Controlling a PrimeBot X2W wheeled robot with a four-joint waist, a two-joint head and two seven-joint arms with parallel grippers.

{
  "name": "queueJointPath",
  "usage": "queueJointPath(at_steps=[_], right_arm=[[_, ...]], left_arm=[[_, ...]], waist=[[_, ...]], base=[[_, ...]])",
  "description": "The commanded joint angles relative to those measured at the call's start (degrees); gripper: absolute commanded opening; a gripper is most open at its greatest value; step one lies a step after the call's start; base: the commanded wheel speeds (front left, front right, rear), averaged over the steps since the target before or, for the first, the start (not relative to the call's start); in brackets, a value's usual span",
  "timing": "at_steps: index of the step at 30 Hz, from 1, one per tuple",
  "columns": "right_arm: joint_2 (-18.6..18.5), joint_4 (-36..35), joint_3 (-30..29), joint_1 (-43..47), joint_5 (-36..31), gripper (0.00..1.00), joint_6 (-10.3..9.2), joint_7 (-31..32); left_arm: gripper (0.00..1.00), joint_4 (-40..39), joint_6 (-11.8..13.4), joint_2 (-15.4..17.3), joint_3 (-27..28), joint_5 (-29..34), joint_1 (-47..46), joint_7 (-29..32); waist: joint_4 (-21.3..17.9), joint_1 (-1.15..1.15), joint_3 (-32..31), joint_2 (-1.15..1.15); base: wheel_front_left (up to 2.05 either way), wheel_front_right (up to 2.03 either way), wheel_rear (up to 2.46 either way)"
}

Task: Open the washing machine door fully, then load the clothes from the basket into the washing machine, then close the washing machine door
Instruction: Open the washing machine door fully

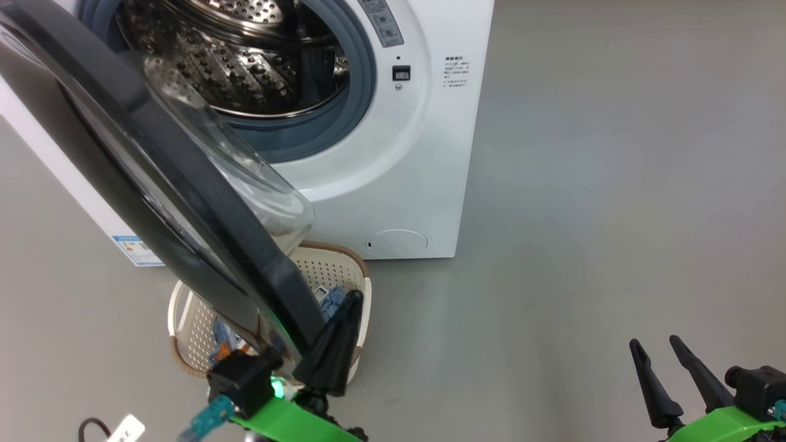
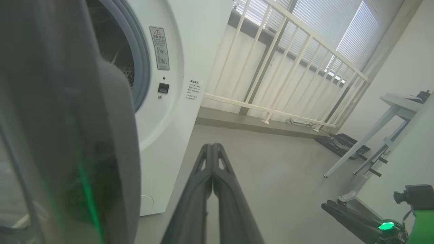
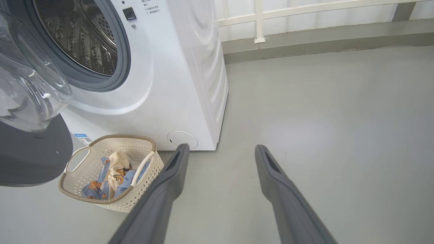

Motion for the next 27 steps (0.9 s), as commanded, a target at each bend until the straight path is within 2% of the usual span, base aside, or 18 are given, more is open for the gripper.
queueJointPath(at_steps=[1,13,27], right_arm=[[-1.2,-1.5,1.2,-1.0,-0.5,1.0,0.09,-0.7],[-1.3,-2.0,1.3,-1.4,-0.7,1.0,0.09,-0.7],[-1.5,-2.3,1.0,-1.8,-0.9,1.0,0.09,-0.7]], left_arm=[[0.0,0.0,-0.2,0.1,2.4,-0.8,-2.8,-0.3],[0.0,5.5,-0.2,0.1,5.1,-2.2,-4.5,-0.3],[0.0,5.5,-0.2,0.1,7.5,-1.6,-3.1,-0.3]], waist=[[0.1,0.0,0.1,0.0],[0.6,0.0,0.6,0.0],[2.0,0.0,1.1,0.0]], base=[[0.0,0.0,0.0],[0.0,0.0,0.0],[0.0,0.0,0.0]])
